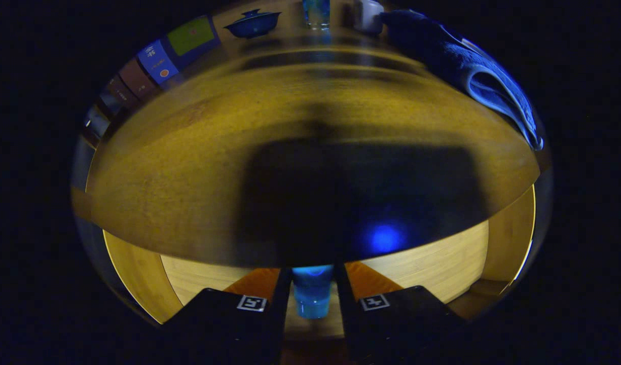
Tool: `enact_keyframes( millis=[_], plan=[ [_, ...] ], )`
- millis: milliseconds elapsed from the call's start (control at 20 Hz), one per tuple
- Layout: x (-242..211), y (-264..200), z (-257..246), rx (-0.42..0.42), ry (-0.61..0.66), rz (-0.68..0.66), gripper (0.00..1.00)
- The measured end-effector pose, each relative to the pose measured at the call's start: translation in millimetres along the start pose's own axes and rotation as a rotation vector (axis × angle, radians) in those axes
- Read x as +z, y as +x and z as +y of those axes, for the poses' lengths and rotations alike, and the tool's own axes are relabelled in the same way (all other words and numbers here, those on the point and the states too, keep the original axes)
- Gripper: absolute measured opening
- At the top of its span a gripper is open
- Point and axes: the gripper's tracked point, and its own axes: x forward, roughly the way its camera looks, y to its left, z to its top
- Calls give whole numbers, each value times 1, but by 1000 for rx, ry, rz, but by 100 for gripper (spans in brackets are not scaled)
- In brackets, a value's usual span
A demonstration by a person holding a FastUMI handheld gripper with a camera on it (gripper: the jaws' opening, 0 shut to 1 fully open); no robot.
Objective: Pull open the drawer, take out the items inside it, and place them on the countertop above the cabinet.
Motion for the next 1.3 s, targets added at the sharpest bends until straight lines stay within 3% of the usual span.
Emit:
enact_keyframes(
  millis=[250, 800, 1100, 1300],
  plan=[
    [2, -17, 2, 32, -9, -19, 44],
    [4, -130, -8, 139, -11, -204, 43],
    [74, -176, -4, 143, -19, -391, 43],
    [130, -163, -2, 133, 9, -425, 43]
  ],
)
